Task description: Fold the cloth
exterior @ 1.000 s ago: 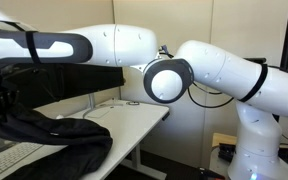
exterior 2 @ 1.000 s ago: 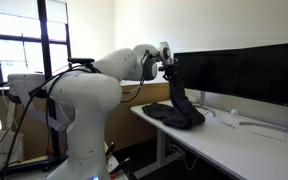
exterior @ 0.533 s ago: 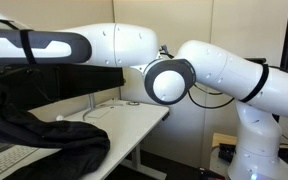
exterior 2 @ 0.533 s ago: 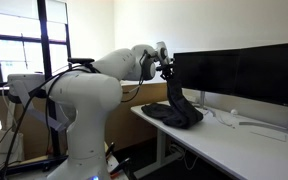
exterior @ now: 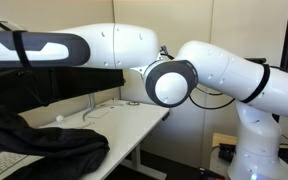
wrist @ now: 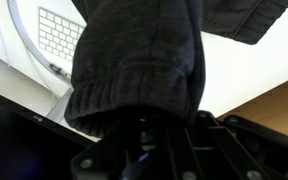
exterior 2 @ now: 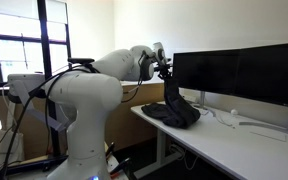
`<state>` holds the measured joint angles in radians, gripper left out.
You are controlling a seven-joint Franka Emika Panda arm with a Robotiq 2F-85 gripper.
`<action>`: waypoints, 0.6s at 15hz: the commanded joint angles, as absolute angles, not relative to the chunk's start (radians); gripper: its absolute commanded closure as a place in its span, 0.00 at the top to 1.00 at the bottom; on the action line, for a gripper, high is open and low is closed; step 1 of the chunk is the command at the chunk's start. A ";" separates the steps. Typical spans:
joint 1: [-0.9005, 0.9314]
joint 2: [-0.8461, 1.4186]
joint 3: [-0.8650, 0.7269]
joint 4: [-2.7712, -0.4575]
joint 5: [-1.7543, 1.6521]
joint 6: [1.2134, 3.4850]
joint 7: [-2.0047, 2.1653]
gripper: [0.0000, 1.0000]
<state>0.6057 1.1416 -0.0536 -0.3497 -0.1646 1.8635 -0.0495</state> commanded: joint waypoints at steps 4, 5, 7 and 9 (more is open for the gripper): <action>0.605 1.163 -0.029 -0.360 -0.156 1.918 -0.050 0.05; 0.601 1.170 -0.023 -0.364 -0.154 1.920 -0.069 0.05; 0.587 1.182 -0.007 -0.374 -0.145 1.918 -0.114 0.05; 0.601 1.181 -0.025 -0.371 -0.163 1.899 -0.068 0.09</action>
<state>0.6009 1.1902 -0.0261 -0.3579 -0.1608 1.8945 -0.0696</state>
